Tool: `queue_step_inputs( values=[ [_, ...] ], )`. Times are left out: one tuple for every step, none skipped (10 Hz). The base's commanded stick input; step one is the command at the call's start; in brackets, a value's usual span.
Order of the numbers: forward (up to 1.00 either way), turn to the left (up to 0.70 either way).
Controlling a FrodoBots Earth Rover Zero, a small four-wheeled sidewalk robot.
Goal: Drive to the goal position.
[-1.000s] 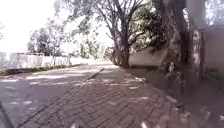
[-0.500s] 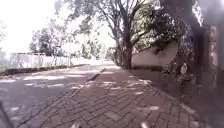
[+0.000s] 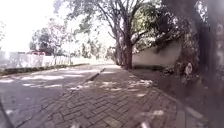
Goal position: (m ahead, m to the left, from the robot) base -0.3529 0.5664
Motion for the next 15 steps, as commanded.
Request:
queue_step_inputs(
  values=[
    [0.7, 0.0],
    [0.7, 0.0],
    [0.7, 0.0],
    [0.7, 0.0],
    [0.7, 0.0],
    [0.7, 0.0],
    [0.7, 0.0],
    [0.7, 0.0],
    [0.7, 0.0],
    [0.7, 0.0],
    [0.7, 0.0],
    [0.64, 0.0],
    [0.59, 0.0],
    [0.43, 0.0],
    [0.02, 0.0]
  ],
)
